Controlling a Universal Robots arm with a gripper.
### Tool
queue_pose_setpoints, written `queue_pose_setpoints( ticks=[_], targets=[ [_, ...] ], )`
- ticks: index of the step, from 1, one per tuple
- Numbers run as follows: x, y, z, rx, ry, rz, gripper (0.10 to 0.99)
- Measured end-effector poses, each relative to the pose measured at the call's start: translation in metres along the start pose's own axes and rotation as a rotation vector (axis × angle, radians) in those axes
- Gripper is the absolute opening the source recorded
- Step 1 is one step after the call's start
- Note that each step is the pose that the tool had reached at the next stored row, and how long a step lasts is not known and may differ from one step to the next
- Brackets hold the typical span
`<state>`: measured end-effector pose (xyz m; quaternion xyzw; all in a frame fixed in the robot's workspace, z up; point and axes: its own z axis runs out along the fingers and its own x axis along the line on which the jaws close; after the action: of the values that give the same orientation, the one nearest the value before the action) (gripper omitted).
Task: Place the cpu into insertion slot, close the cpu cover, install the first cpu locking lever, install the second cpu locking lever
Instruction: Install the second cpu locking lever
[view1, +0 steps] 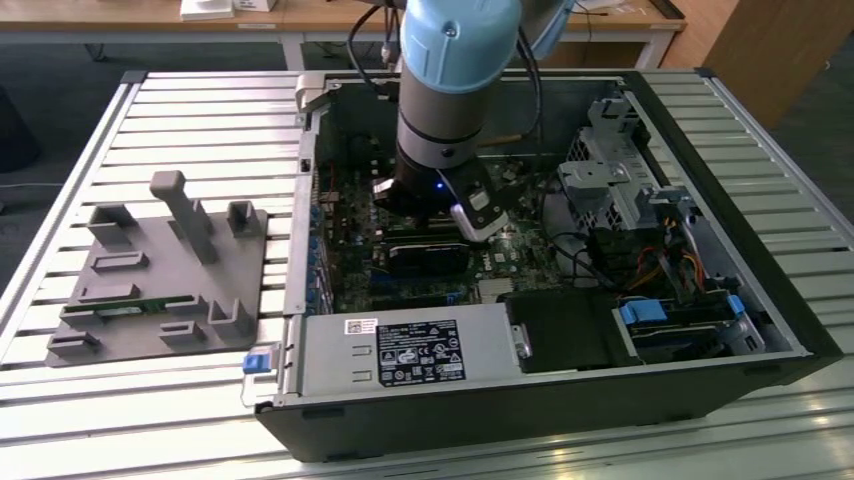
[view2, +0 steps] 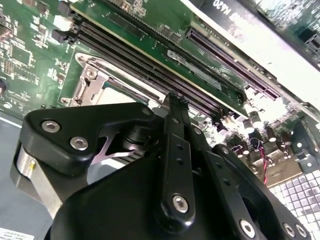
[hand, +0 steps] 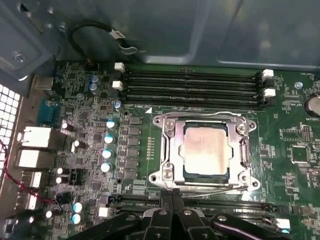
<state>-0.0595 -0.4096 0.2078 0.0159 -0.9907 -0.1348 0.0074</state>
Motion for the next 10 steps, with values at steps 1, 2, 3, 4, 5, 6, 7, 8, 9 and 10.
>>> queue_pose_setpoints(
  ticks=[1, 2, 3, 4, 5, 6, 7, 8, 9, 10],
  targets=[
    [0.0, -0.0003, 0.0009, -0.006, -0.0003, 0.0, 0.106],
    [0.0, -0.0005, 0.0018, -0.009, -0.0005, 0.0, 0.106],
    [0.0002, -0.0007, 0.0021, -0.01, -0.0006, 0.0, 0.106],
    [0.0006, -0.0009, 0.0022, -0.01, -0.0005, 0.0, 0.106],
    [0.0009, -0.0011, 0.0022, -0.01, -0.0004, 0.0, 0.106],
    [0.0012, -0.0012, 0.0023, -0.01, -0.0004, 0.0, 0.106],
    [0.0017, -0.0015, 0.0023, -0.01, -0.0004, 0.0, 0.106],
    [0.002, -0.0015, 0.0024, -0.011, -0.0005, 0.0, 0.106],
    [0.0023, -0.0015, 0.0025, -0.011, -0.0005, 0.0, 0.106],
    [0.0027, -0.0017, 0.0027, -0.011, -0.0005, 0.0, 0.106]
  ],
)
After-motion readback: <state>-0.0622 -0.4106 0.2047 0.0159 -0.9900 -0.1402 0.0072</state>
